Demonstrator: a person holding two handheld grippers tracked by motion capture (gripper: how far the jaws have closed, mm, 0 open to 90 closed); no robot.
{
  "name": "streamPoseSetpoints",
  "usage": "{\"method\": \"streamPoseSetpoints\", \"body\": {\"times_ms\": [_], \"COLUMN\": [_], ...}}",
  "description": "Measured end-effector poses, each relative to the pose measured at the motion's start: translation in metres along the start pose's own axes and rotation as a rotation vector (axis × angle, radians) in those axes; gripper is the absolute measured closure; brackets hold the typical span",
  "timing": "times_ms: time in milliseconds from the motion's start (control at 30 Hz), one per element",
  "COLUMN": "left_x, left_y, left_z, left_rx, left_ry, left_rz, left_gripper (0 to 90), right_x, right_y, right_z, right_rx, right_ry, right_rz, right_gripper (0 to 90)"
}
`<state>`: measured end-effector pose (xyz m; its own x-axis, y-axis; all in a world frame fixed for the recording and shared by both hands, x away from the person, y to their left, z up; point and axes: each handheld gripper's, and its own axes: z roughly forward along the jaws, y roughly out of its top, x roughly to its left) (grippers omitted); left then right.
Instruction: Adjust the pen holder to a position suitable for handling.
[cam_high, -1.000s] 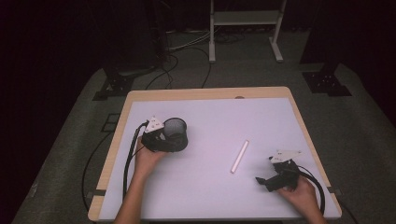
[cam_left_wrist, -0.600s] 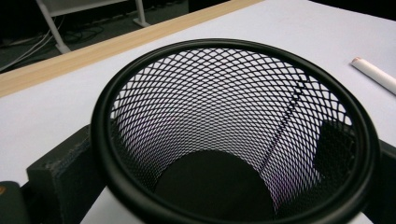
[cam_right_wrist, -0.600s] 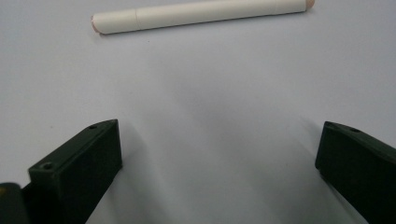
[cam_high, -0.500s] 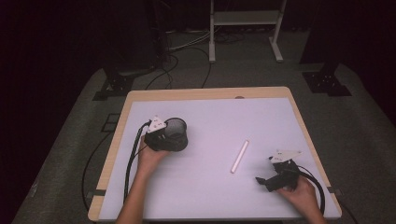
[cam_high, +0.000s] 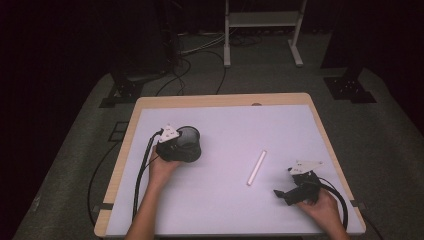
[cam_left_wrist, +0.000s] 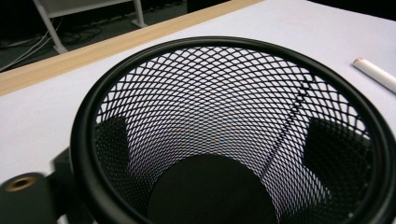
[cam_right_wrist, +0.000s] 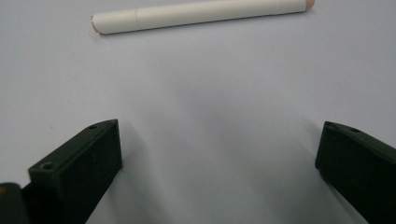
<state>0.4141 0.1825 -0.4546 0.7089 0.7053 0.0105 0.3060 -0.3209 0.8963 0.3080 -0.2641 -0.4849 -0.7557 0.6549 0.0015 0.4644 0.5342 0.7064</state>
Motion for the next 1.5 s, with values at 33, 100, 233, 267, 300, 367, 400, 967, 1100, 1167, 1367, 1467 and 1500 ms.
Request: {"method": "streamPoseSetpoints", "body": {"times_ms": [33,100,233,267,300,367,400,967,1100,1167,1367,1467,1500], "left_x": [0.000,0.000,0.001,0.001,0.001,0.001,0.001,-0.015,-0.020,-0.022,-0.031,-0.033,-0.035], "left_y": [0.000,0.000,0.000,0.000,0.000,0.001,0.002,0.014,0.017,0.017,0.019,0.018,0.018], "left_z": [0.000,0.000,0.000,0.000,-0.001,-0.001,-0.003,-0.018,-0.023,-0.024,-0.029,-0.030,-0.030], "left_rx": [0.000,-0.002,-0.004,-0.004,-0.009,-0.012,-0.015,-0.017,-0.014,-0.010,-0.011,-0.003,0.000], "left_ry": [-0.001,-0.005,-0.007,-0.009,-0.013,-0.015,-0.016,-0.060,-0.071,-0.074,-0.081,-0.087,-0.087], "left_rz": [0.001,0.001,0.001,0.003,0.004,0.002,0.003,0.021,0.026,0.025,0.039,0.043,0.048], "left_gripper": [8.5,8.6,8.8,8.8,8.8,8.8,8.9,8.9,8.9,8.9,8.9,8.9,8.9], "right_x": [0.000,0.000,0.000,0.000,0.000,0.000,0.000,0.000,0.000,0.000,0.000,0.000,0.000], "right_y": [0.000,0.000,0.000,0.000,0.000,0.000,0.000,0.000,0.000,0.000,0.000,0.000,0.000], "right_z": [0.000,0.000,0.000,0.000,0.000,0.000,0.000,0.000,0.000,0.000,0.000,0.000,0.000], "right_rx": [0.000,0.000,0.000,0.000,0.000,0.000,0.000,0.001,0.001,0.000,0.001,0.001,0.001], "right_ry": [0.000,0.000,0.000,0.000,0.000,0.000,0.000,0.000,0.000,0.000,0.000,0.000,0.000], "right_rz": [0.000,0.000,0.000,0.000,-0.001,0.000,0.000,0.002,0.002,0.002,0.002,0.002,0.002], "right_gripper": [0.0,0.0,0.0,0.0,0.0,0.0,0.0,0.0,0.0,0.0,0.0,0.0,0.0]}}
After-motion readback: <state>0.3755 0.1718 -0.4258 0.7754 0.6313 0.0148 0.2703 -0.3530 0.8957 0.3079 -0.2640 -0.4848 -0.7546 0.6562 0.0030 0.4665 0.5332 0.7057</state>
